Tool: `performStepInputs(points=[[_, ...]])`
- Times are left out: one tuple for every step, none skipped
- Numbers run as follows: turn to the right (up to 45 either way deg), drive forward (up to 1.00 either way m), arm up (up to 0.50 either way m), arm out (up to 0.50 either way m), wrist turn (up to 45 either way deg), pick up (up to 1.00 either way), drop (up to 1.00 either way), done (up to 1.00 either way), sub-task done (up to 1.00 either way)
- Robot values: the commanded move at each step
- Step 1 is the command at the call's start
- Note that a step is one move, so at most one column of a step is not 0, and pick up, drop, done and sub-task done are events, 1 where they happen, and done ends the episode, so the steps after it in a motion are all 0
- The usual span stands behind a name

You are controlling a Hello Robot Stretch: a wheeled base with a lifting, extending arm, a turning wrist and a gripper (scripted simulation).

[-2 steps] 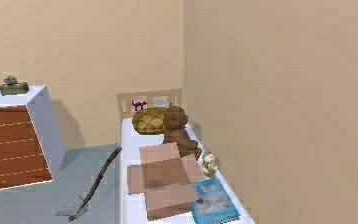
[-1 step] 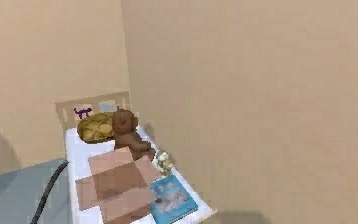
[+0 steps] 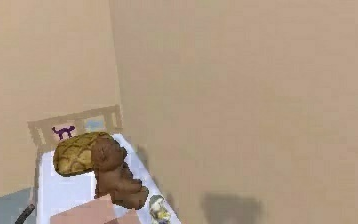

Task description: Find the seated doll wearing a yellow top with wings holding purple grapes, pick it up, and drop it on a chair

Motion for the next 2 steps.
performStepInputs(points=[[-45.0, 0.00, 0.00, 0.00, 0.0, 0.00, 0.00, 0.00, 0.00], [-45.0, 0.00, 0.00, 0.00, 0.0, 0.00, 0.00, 0.00, 0.00]])
